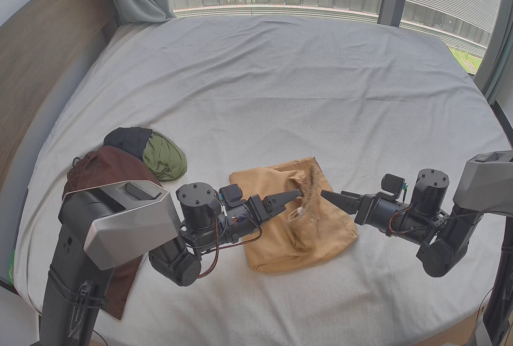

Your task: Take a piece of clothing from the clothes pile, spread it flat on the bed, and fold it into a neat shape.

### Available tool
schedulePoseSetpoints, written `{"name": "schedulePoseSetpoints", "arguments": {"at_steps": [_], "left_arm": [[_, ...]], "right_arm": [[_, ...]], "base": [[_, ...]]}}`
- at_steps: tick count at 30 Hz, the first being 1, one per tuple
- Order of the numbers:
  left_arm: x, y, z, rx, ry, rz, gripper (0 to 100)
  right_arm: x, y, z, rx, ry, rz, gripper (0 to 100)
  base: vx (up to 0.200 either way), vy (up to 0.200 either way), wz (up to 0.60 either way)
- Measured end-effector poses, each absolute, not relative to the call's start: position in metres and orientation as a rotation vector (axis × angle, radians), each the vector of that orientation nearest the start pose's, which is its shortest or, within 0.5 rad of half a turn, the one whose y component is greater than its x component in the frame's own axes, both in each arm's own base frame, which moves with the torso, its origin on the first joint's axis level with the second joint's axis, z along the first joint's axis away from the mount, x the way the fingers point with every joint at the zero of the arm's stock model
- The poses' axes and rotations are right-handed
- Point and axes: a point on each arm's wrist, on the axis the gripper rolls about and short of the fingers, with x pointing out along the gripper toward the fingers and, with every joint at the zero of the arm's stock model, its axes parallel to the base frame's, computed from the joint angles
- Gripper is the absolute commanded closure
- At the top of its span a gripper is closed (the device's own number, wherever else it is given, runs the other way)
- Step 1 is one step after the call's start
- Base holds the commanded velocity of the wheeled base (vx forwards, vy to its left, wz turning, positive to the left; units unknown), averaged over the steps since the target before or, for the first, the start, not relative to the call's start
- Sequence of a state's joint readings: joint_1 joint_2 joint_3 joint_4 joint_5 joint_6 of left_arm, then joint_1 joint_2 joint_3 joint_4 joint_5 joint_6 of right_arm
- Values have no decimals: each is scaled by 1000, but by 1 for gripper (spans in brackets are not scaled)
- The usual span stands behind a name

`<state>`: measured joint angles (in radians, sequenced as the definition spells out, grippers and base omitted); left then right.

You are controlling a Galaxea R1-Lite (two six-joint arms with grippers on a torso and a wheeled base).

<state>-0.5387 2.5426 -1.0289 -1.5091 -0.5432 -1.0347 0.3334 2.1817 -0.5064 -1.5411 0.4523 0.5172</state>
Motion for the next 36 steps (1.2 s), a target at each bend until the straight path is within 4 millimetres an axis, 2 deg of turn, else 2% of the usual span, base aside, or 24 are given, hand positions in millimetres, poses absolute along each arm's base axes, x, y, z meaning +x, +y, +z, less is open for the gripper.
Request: {"name": "schedulePoseSetpoints", "arguments": {"at_steps": [7,13,23,36], "left_arm": [[363,-227,1,-927,563,-965,0],[358,-217,13,-925,540,-959,0],[357,-189,27,-912,504,-908,0],[354,-145,36,-868,460,-823,0]], "right_arm": [[306,118,48,497,348,735,0],[305,120,44,497,367,736,0],[300,128,27,495,432,743,0],[295,125,0,480,528,715,0]], "base": [[0,0,0],[0,0,0],[0,0,0],[0,0,0]]}}
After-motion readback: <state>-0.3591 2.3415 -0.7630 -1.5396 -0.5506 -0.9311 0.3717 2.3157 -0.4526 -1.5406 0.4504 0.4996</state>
